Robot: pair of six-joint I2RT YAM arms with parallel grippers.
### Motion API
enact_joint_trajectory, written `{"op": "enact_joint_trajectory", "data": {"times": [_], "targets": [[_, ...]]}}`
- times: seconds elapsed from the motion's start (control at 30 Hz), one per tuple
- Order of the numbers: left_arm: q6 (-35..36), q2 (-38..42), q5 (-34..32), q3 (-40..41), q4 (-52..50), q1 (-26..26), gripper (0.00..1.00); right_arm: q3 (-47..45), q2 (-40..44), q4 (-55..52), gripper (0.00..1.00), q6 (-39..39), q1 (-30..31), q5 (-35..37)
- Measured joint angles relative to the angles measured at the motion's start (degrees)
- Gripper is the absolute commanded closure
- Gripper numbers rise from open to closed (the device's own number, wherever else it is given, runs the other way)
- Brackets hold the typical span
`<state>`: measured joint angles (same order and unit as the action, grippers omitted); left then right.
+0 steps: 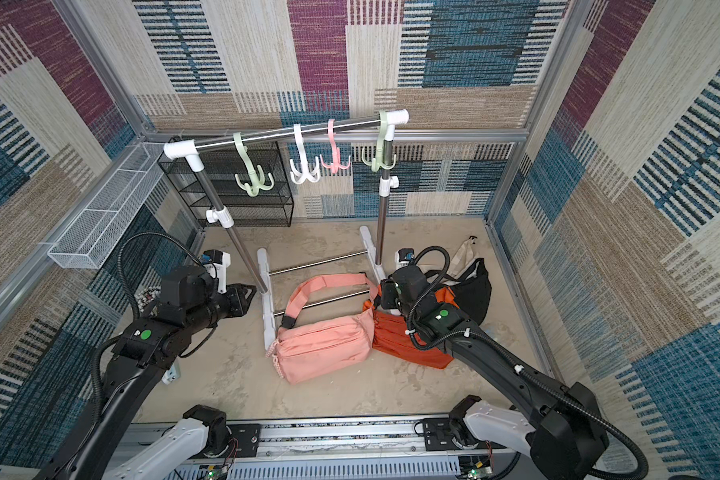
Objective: Take the bag off the hook
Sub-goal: Place the bag at the center of the board, then reset both arms
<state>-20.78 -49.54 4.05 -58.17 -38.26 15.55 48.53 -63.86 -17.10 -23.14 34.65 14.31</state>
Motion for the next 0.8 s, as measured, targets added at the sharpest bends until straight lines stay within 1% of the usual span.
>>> {"op": "enact_joint_trajectory", "data": {"times": [0.07, 0.1, 0.2, 0.27, 0.33, 0.43, 0.53, 0.7, 0.73, 0.8], "targets": [[0.59, 3.26, -2.34, 1.97, 0.55, 0.00, 0.46, 0.28, 2.40, -0.31, 0.42, 0.02, -0.02, 1.57], [0.68, 4.46, -3.23, 2.91, 0.90, 0.00, 0.42, 0.35, 3.48, -0.35, 0.38, 0.07, -0.02, 2.34], [1.03, 7.50, -7.23, 5.55, 2.05, 0.00, 0.37, 0.39, 6.75, -0.31, 0.30, 1.22, -0.02, 5.44], [1.03, 8.07, -9.88, 6.47, 2.25, -0.02, 0.34, 0.07, 8.66, 0.26, 0.21, 2.21, -0.13, 7.58], [1.03, 7.91, -12.61, 7.32, 2.64, -0.04, 0.30, -0.68, 10.03, 0.61, 0.14, 3.13, -0.15, 9.70], [1.29, 7.13, -16.92, 10.01, 4.26, -0.04, 0.33, -2.34, 11.67, 0.50, 0.06, 4.44, -1.22, 12.59], [2.34, 6.36, -20.24, 14.14, 6.60, -0.07, 0.33, -3.96, 12.44, 0.59, 0.03, 5.97, -4.13, 14.40], [4.85, 7.19, -24.13, 21.92, 13.88, -0.70, 0.42, -6.16, 12.41, 2.14, 0.01, 9.31, -12.55, 14.03], [4.87, 7.52, -25.00, 23.71, 16.04, -0.90, 0.42, -6.56, 12.02, 3.13, 0.00, 9.99, -14.49, 13.79], [4.90, 7.82, -26.86, 27.02, 20.76, -1.25, 0.38, -7.52, 10.64, 5.27, 0.00, 11.45, -18.40, 13.07]]}}
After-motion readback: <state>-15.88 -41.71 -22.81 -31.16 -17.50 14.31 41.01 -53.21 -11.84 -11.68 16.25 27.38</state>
